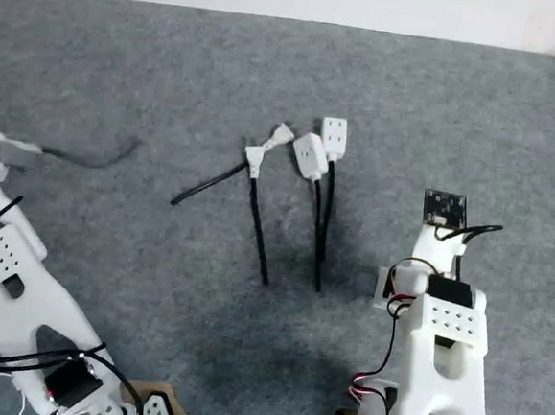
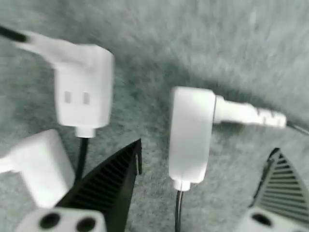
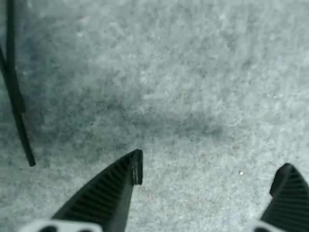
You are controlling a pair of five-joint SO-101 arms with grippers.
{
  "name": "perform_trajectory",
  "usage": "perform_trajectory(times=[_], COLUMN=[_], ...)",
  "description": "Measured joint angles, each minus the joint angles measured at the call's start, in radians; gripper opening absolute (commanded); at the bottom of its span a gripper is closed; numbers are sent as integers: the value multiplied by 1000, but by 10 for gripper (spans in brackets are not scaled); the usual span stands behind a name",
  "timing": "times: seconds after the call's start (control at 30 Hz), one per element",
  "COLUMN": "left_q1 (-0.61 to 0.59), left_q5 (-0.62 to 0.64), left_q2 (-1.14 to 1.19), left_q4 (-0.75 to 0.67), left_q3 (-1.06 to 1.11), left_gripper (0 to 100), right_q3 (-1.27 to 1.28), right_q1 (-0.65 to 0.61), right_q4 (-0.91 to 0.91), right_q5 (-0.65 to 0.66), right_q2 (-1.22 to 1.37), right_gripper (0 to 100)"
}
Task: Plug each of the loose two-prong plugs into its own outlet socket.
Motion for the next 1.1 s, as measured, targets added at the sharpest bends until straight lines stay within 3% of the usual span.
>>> perform_trajectory(times=[0.17,0.33,0.6,0.77,0.9,1.1], left_q1=[-2,83,400,646,861,1103], left_q5=[158,176,176,204,213,275], left_q2=[-95,-175,-272,-344,-365,-365], left_q4=[15,124,143,143,143,-97], left_q3=[0,-2,80,279,304,374], left_gripper=[389,389,389,389,389,389], right_q3=[0,0,0,0,3,41], right_q1=[0,0,0,0,-18,-25], right_q4=[0,0,0,0,-21,-35], right_q5=[0,-3,-3,-8,-8,-8], right_q2=[0,0,0,0,0,0], right_gripper=[397,397,397,397,397,397])
